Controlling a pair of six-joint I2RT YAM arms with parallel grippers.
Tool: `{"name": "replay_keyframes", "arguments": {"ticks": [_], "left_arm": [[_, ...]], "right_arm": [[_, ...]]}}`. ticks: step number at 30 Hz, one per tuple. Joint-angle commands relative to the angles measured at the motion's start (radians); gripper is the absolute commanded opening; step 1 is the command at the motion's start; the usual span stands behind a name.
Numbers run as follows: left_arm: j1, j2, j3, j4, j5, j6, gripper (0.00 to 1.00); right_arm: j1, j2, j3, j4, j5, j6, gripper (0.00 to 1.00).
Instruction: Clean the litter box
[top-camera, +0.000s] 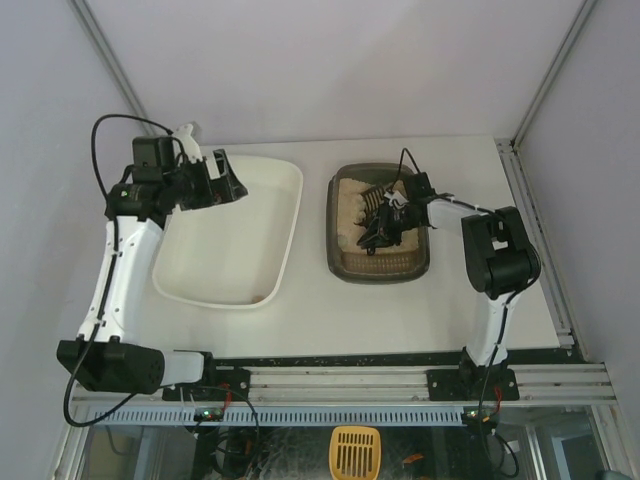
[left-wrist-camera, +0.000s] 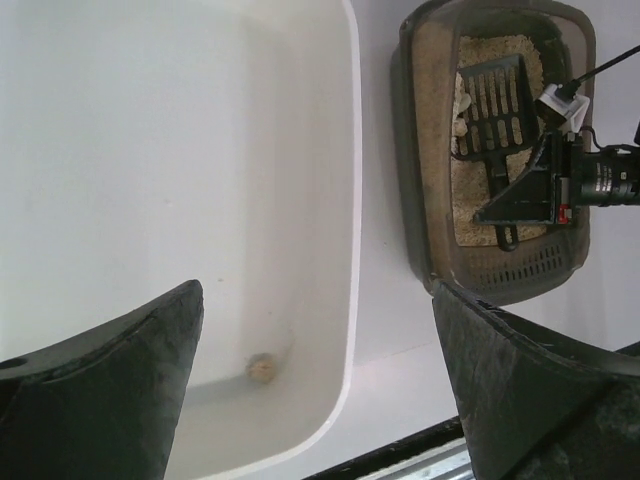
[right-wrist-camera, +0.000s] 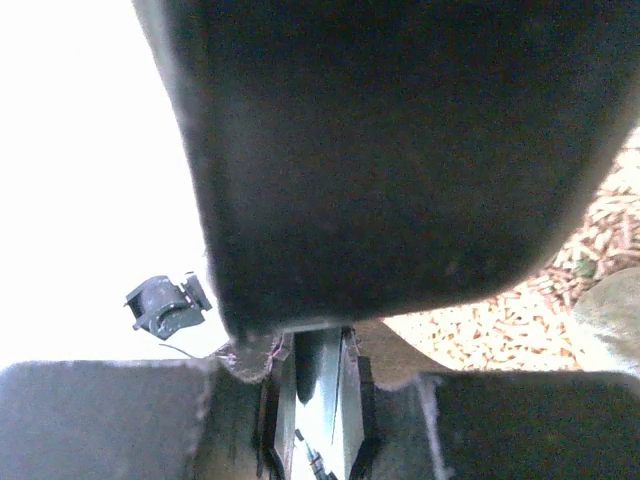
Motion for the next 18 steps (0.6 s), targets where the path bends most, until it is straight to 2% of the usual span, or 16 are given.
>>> {"name": "replay_keyframes", "arguments": {"ticks": [1, 5, 8, 14, 18], "left_arm": [[0.006, -0.043, 0.175, -0.145, -0.048, 0.224, 1.0], [0.006, -0.052, 0.255, -0.229, -0.127, 0.296, 1.0], [0.006, -0.067, 0.259, -0.266, -0.139, 0.342, 1.0], [0.01, -0.112, 0.18, -0.326, -0.004, 0.423, 1.0], [0.01, -0.146, 0.086, -0.331, 0.026, 0.467, 0.99]], "right_arm": [[-0.033, -0.082, -0.08, 0.184, -0.134, 0.058, 0.0], [-0.052, -0.091, -0.134, 0.27, -0.163, 0.068, 0.0], [-0.072, -0.096, -0.175, 0.343, -0.199, 0.097, 0.0], [-0.096, -0.186, -0.307, 0.522, -0.248, 0.168, 0.0], [-0.091, -0.251, -0.41, 0.68, -0.275, 0.243, 0.0]]}}
